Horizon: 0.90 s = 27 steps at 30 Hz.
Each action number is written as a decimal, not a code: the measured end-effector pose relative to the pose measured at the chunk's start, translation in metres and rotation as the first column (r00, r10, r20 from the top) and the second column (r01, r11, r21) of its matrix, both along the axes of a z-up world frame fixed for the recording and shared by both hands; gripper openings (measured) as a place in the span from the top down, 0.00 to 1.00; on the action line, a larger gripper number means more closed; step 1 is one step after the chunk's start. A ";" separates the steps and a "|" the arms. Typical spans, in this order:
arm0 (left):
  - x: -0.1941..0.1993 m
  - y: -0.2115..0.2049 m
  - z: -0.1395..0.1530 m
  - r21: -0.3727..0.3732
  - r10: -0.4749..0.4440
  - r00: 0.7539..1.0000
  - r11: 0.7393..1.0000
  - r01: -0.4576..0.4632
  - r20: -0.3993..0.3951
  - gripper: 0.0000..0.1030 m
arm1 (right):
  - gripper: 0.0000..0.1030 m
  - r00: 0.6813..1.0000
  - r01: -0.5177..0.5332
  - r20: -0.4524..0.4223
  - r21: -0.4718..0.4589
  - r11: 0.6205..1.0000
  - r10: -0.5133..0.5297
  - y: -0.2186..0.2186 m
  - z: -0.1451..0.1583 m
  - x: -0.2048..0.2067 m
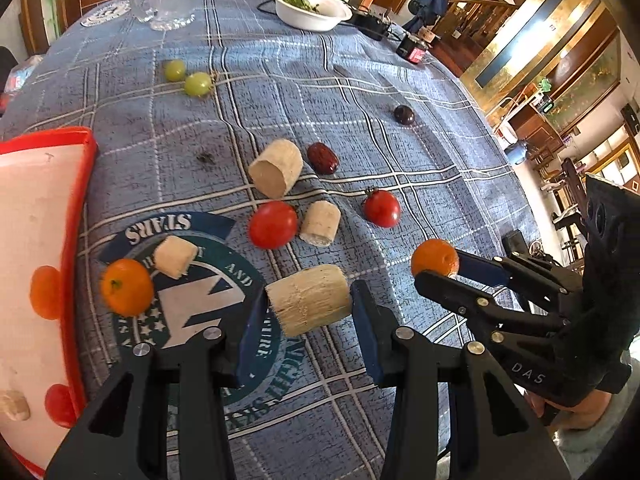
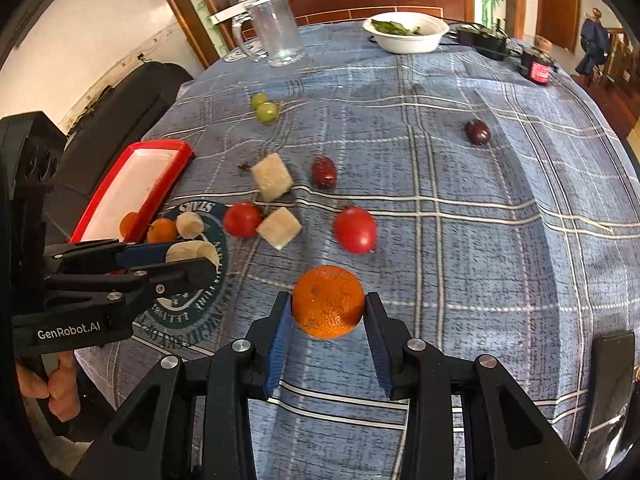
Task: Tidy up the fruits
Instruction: 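Close left tool on the beige cork cylinder while right tool holds the orange, then carry the cork cylinder with left tool while right tool carries the orange over the tray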
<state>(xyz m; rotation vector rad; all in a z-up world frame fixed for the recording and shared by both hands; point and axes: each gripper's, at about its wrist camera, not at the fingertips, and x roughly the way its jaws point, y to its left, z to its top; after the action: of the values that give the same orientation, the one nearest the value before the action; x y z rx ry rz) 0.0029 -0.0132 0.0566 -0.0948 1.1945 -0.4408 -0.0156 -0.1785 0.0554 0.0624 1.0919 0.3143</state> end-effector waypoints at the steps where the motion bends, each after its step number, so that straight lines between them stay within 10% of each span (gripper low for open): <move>1: 0.000 0.002 0.002 0.001 0.005 1.000 1.000 -0.005 0.006 0.61 | 0.64 1.000 -0.004 0.003 0.001 1.000 0.004 0.002 0.001 0.000; 27: -0.015 0.118 0.030 0.011 0.242 0.967 0.970 -0.243 0.080 0.60 | 0.64 0.989 -0.143 0.042 0.047 0.989 0.141 0.075 0.013 0.008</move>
<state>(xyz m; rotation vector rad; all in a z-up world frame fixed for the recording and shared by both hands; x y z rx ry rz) -0.0117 0.1047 0.0865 -0.2024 1.0937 -0.2150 -0.0074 -0.1031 0.0687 0.0231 1.0525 0.4695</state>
